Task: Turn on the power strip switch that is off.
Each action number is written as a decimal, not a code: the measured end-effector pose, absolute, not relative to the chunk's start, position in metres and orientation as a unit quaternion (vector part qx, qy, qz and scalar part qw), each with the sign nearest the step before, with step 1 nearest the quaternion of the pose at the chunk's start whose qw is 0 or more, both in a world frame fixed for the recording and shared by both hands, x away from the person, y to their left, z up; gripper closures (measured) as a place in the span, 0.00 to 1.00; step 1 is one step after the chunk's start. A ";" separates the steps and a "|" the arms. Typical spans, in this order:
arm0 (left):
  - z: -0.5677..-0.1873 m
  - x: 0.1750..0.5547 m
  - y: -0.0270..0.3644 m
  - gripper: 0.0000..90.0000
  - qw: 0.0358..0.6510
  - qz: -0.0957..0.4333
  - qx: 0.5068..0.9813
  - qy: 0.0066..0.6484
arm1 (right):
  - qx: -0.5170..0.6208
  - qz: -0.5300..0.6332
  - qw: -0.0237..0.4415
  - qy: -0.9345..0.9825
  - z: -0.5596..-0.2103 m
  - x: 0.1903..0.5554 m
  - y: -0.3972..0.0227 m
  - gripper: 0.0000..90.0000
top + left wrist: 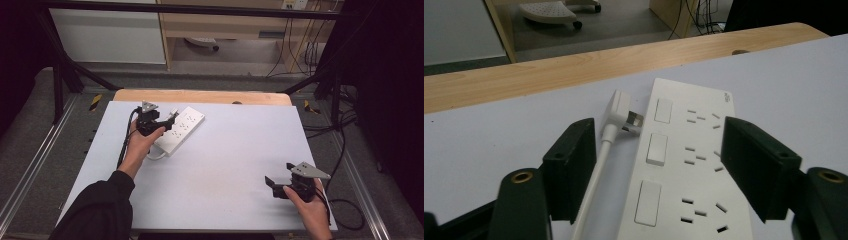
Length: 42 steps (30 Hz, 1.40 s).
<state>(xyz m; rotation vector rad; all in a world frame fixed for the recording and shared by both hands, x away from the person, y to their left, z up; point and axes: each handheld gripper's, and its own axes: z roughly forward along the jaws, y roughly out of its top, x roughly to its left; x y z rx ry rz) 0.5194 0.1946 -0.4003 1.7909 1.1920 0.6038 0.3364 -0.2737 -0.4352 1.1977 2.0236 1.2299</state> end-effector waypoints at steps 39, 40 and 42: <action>-0.397 0.529 0.189 1.00 0.449 0.214 0.731 0.467 | 0.440 0.450 0.241 0.739 -0.435 0.337 -0.275 0.05; -0.396 0.530 0.188 1.00 0.448 0.214 0.733 0.465 | 0.438 0.449 0.242 0.740 -0.435 0.337 -0.275 0.05; -0.397 0.530 0.187 1.00 0.444 0.213 0.735 0.465 | 0.439 0.450 0.241 0.739 -0.435 0.337 -0.275 0.05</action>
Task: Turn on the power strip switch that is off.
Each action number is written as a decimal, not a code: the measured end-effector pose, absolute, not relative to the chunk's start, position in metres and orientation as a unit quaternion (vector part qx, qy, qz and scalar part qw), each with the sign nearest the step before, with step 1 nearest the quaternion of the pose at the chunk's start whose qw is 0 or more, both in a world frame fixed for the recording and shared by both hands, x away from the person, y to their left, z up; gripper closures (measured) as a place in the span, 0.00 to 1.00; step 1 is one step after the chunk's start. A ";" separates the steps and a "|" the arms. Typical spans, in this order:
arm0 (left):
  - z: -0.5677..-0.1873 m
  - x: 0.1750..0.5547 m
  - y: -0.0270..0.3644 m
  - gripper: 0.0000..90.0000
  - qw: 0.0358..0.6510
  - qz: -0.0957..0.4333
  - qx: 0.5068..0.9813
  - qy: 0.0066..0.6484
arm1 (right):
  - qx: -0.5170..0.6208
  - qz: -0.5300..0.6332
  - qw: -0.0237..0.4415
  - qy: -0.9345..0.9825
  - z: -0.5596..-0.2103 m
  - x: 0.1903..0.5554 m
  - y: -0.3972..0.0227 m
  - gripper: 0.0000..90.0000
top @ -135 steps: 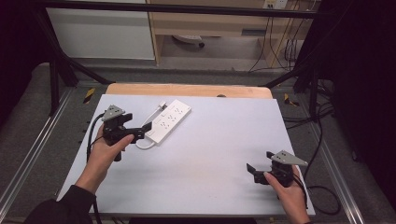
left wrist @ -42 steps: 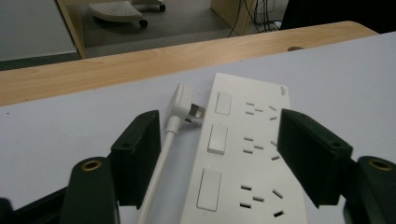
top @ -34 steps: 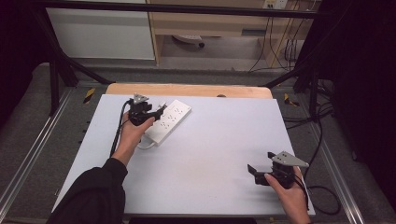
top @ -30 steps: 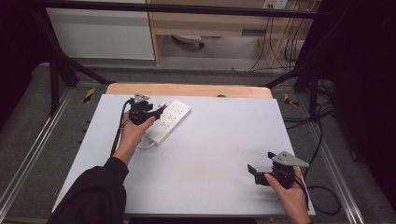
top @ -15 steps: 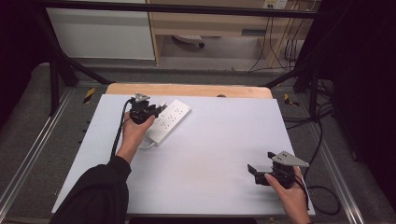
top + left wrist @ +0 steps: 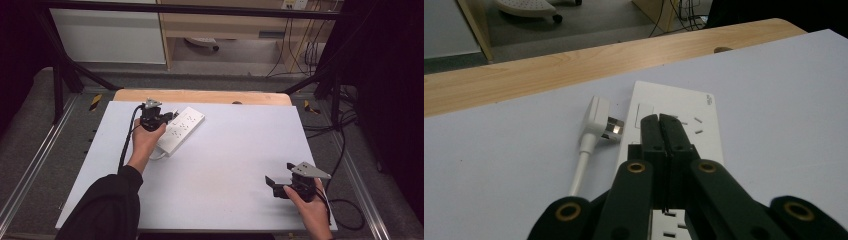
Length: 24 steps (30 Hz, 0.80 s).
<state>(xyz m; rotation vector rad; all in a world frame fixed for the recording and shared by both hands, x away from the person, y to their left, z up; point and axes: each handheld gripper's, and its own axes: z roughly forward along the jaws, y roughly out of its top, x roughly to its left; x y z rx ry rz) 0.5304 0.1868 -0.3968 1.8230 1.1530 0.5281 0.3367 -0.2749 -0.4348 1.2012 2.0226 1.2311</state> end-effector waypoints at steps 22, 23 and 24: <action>-0.401 0.540 0.179 1.00 0.419 0.204 0.746 0.476 | 0.438 0.456 0.239 0.737 -0.435 0.337 -0.275 0.03; -0.401 0.540 0.179 1.00 0.419 0.203 0.747 0.475 | 0.440 0.457 0.238 0.736 -0.435 0.337 -0.275 0.03; -0.402 0.540 0.179 1.00 0.417 0.203 0.748 0.475 | 0.438 0.458 0.239 0.736 -0.435 0.338 -0.276 0.03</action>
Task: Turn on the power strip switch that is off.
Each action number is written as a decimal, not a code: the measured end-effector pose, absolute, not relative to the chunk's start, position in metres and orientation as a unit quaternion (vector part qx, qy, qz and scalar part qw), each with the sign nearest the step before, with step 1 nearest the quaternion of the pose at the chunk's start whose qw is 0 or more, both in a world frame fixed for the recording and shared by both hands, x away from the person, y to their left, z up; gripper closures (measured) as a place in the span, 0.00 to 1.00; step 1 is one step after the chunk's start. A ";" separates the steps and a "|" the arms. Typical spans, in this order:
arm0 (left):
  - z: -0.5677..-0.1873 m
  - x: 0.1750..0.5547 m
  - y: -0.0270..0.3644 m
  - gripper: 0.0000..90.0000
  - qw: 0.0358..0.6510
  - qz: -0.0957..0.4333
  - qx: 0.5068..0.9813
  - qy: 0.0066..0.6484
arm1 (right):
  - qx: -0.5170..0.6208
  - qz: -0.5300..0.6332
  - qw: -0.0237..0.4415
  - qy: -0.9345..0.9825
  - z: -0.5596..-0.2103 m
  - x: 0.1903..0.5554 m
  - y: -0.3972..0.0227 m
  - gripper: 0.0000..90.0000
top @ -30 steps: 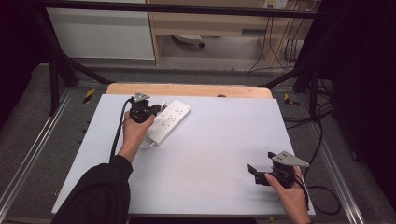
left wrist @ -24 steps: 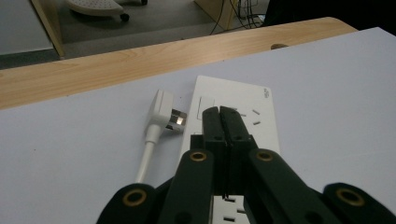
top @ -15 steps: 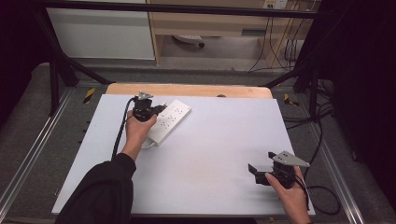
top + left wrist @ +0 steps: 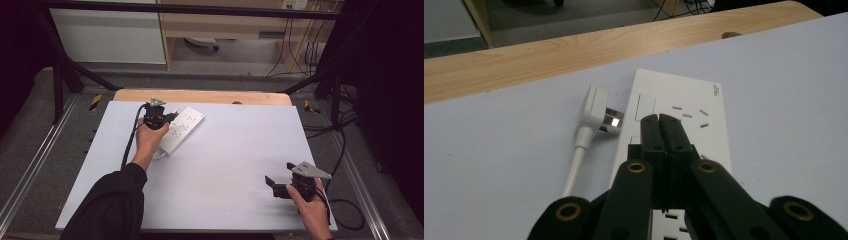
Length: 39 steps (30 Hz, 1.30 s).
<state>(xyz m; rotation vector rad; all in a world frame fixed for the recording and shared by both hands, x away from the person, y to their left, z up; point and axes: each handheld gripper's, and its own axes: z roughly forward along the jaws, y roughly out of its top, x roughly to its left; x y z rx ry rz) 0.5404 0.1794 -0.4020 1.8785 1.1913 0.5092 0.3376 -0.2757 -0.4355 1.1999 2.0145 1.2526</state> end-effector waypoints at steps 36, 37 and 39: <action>-0.424 0.553 0.179 1.00 0.385 0.196 0.763 0.480 | 0.453 0.441 0.231 0.740 -0.439 0.340 -0.274 0.04; -0.424 0.553 0.179 1.00 0.387 0.196 0.761 0.482 | 0.454 0.441 0.230 0.740 -0.439 0.340 -0.274 0.04; -0.425 0.554 0.179 1.00 0.387 0.196 0.761 0.482 | 0.454 0.442 0.228 0.739 -0.439 0.340 -0.274 0.03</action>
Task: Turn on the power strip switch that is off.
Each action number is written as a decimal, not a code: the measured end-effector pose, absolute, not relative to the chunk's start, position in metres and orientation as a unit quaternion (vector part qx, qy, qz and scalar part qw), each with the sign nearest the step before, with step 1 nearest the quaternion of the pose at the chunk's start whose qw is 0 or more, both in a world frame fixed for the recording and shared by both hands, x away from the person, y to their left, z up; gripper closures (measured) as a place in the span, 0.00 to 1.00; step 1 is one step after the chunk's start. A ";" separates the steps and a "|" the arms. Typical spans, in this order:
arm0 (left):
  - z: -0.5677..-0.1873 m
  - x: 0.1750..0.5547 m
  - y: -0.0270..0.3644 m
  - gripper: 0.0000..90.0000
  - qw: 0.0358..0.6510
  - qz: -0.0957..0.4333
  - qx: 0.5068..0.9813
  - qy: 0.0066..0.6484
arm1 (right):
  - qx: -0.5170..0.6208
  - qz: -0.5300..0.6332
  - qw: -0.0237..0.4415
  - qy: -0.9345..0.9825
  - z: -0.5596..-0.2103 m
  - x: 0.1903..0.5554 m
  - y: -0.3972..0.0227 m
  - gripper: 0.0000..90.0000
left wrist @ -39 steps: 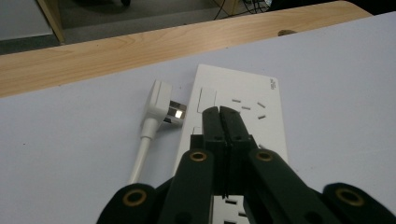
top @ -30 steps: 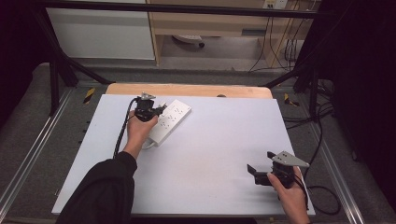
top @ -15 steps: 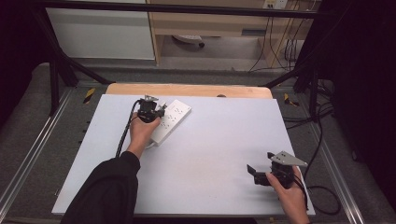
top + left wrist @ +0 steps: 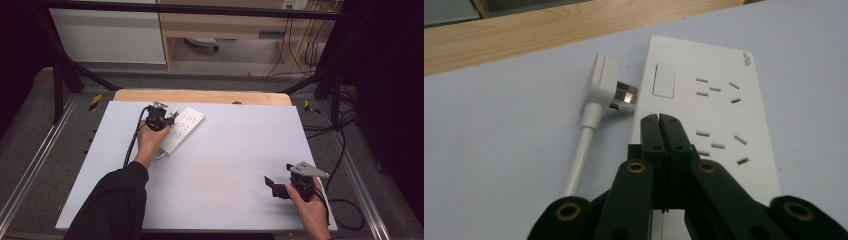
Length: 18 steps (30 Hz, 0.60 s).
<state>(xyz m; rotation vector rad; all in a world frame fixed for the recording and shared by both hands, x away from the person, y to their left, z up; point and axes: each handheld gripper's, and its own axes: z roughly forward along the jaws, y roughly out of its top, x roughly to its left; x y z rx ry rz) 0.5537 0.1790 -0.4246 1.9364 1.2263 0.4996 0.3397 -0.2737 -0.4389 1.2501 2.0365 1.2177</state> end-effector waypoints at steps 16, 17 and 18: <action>-0.429 0.556 0.177 1.00 0.387 0.196 0.762 0.481 | 0.454 0.439 0.230 0.740 -0.439 0.339 -0.273 0.04; -0.429 0.556 0.177 1.00 0.387 0.195 0.762 0.481 | 0.452 0.439 0.232 0.741 -0.439 0.339 -0.273 0.04; -0.429 0.556 0.177 1.00 0.387 0.196 0.761 0.481 | 0.452 0.439 0.232 0.741 -0.439 0.339 -0.273 0.04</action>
